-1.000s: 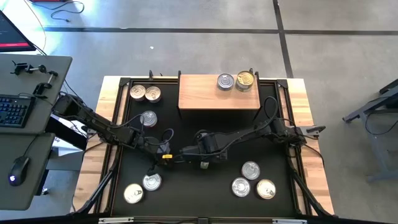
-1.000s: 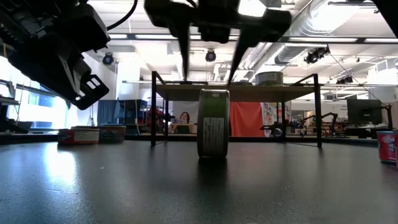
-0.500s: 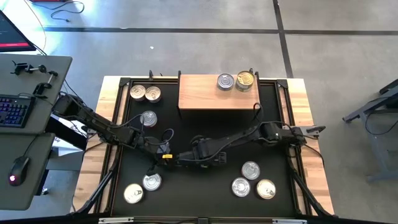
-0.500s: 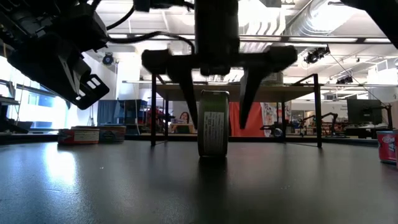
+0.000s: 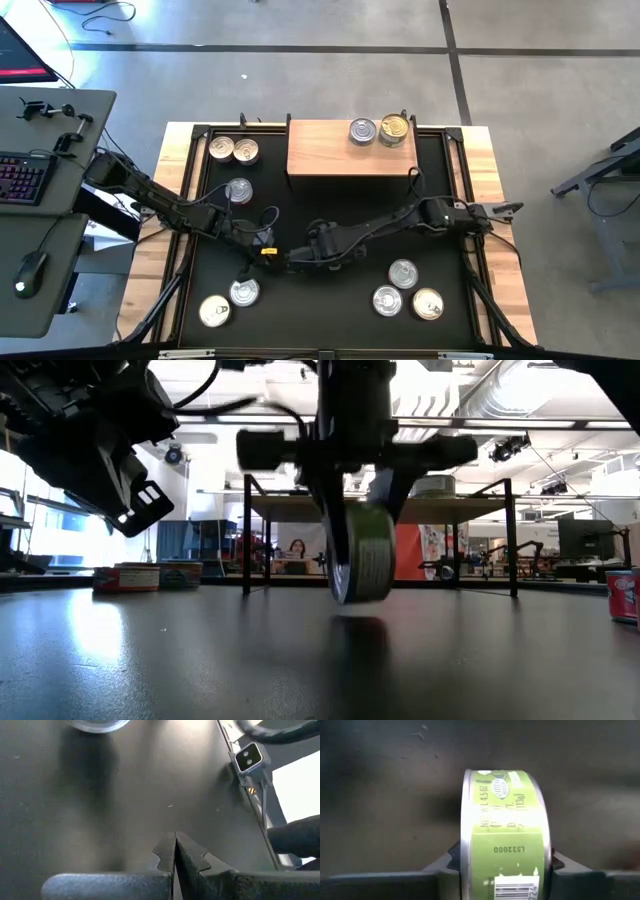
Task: Stack canned seafood by type on shelf
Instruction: Stack the green tuna can on top of the green tuna can on the shelf
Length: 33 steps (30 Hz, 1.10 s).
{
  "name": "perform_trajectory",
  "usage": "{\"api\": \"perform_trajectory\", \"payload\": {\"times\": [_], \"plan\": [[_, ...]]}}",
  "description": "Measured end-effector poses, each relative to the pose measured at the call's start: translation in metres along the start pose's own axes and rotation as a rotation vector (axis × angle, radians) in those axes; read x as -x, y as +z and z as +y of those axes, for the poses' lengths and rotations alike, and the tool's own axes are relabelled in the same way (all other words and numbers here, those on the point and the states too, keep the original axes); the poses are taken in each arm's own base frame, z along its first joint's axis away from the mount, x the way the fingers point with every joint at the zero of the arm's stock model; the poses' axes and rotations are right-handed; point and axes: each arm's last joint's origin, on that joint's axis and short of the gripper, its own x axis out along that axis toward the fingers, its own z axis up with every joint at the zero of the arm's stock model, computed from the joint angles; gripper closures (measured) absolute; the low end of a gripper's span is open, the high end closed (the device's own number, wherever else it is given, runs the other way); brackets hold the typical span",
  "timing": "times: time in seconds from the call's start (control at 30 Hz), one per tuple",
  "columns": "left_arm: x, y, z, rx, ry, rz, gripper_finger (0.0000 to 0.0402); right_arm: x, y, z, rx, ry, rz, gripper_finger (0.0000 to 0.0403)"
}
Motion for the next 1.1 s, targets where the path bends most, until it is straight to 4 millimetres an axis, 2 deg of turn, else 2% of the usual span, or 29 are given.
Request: {"api": "perform_trajectory", "payload": {"times": [0.13, 0.27, 0.43, 0.6, 0.8, 0.9, 1.0, 1.1], "plan": [[0.0, 0.006, -0.003, 0.046, -0.01, -0.02, 0.0401, 0.038, 0.005, -0.015, 0.04, 0.007, -0.053, 0.0292], [0.002, 0.02, -0.008, 0.01, -0.025, -0.069, 0.0401, 0.074, 0.011, -0.033, 0.124, 0.041, -0.144, 0.0292], [0.006, 0.046, -0.011, -0.033, 0.0, -0.161, 0.0401, 0.103, 0.023, -0.046, 0.275, 0.102, -0.224, 0.0292], [0.013, 0.07, -0.008, 0.015, 0.084, -0.272, 0.0401, 0.126, 0.042, -0.056, 0.459, 0.155, -0.299, 0.0292], [0.018, 0.083, -0.008, 0.066, 0.174, -0.361, 0.0401, 0.155, 0.068, -0.076, 0.603, 0.214, -0.395, 0.0292], [0.018, 0.085, -0.008, 0.119, 0.17, -0.385, 0.0401, 0.163, 0.075, -0.098, 0.611, 0.231, -0.428, 0.0292], [0.018, 0.084, -0.01, 0.172, 0.155, -0.391, 0.0401, 0.165, 0.077, -0.13, 0.571, 0.278, -0.458, 0.0292], [0.017, 0.084, -0.011, 0.185, 0.147, -0.391, 0.0401, 0.159, 0.075, -0.164, 0.429, 0.413, -0.475, 0.0292]]}}
